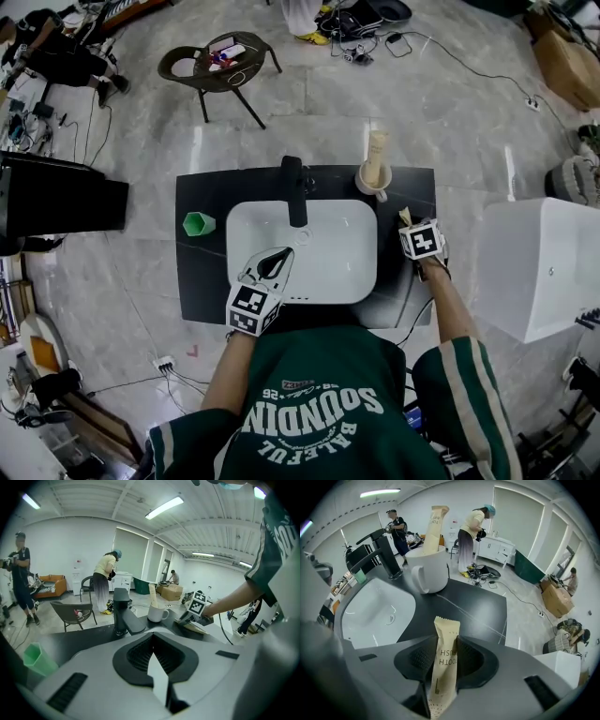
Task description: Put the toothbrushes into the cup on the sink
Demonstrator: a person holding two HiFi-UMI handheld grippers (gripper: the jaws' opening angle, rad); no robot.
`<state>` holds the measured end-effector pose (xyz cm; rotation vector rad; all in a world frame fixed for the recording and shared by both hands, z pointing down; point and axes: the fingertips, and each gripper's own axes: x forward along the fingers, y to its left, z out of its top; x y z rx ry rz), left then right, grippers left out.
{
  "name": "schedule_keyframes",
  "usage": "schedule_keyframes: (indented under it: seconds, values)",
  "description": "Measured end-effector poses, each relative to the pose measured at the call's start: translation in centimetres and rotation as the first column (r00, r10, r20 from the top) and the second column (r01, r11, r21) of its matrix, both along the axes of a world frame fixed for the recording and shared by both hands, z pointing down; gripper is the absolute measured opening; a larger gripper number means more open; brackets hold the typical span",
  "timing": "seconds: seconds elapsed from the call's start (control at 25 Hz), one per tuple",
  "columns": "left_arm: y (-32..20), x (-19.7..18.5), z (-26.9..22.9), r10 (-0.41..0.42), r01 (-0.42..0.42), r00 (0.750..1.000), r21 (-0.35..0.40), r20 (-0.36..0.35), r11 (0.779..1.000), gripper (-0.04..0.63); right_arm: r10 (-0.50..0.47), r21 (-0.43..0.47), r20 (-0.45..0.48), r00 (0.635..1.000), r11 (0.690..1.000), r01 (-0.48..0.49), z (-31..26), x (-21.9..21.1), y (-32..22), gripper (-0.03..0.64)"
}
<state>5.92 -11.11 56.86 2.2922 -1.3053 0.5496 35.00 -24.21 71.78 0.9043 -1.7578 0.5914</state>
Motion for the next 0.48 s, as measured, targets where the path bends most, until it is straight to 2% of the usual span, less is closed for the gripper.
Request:
schedule_keyframes:
  seconds: [0.48]
  values:
    - [0.0, 1.4, -0.5, 0.034, -0.034, 0.999, 0.014, -0.007, 0.999, 0.011, -0.057, 0.093, 0.083, 0.995, 0.994, 0.049, -3.5, -0.9, 1.5, 0.126]
